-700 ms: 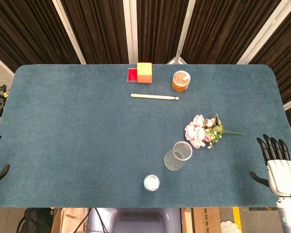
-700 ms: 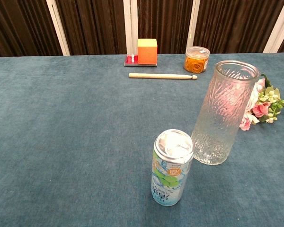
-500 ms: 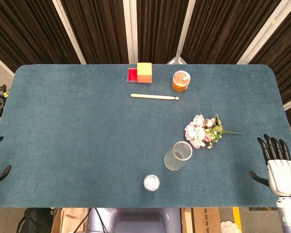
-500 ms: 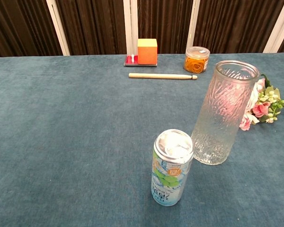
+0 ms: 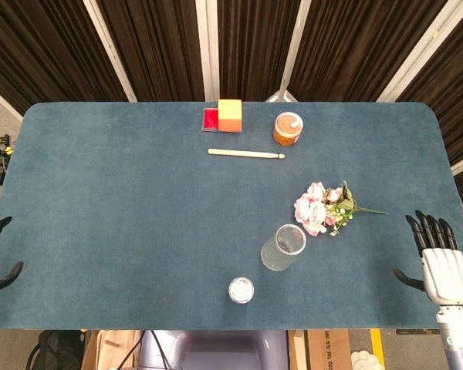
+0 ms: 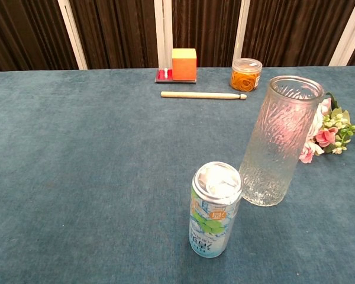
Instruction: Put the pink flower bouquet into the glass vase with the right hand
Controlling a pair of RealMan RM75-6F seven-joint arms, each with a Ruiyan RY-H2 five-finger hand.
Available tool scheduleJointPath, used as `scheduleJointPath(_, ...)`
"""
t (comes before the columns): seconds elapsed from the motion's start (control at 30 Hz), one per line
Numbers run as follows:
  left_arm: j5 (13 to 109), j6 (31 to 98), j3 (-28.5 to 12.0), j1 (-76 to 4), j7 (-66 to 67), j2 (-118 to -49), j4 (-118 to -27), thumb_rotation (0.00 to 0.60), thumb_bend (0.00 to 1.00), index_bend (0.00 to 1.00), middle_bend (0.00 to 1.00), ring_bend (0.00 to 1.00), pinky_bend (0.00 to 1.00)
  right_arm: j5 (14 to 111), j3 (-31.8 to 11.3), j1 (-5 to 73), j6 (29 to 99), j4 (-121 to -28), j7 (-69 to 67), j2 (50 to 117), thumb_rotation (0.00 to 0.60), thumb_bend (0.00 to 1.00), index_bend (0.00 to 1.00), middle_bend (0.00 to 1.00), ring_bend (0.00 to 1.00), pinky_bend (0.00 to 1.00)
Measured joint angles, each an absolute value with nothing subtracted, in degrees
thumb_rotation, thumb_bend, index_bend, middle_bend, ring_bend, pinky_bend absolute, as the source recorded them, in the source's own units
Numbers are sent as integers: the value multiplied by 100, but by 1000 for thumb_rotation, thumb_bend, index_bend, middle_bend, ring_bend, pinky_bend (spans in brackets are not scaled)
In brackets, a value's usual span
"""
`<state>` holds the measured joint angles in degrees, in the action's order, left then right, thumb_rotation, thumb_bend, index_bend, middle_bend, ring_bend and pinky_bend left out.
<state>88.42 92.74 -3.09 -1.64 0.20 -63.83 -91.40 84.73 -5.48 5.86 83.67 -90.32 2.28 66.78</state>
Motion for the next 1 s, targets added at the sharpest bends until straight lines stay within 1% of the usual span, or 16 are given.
scheduleJointPath(0.4,9017,9413,-290,-139,82,-6481,-9083,600,336,138,0,0,94,8274,-549,782,7862,-8972,-20,6668,600,82,99,68,28,0)
scheduleJointPath(0.6,9045,9492,-304,-117,44,-6493,-9067,600,335,138,0,0,93,8070,-630,1153,7104,-8991,-157,6581,600,82,100,68,26,0)
scheduleJointPath(0.73,9078,9548,-308,-99,15,-6501,-9045,600,336,137,0,0,93,7758,-800,1592,6404,-8966,-166,6532,600,82,99,68,24,0)
scheduleJointPath(1.0,9046,9503,-318,-108,91,-6529,-9040,600,336,138,0,0,93,7090,-1081,2355,5269,-8970,-62,6504,600,83,99,68,24,0)
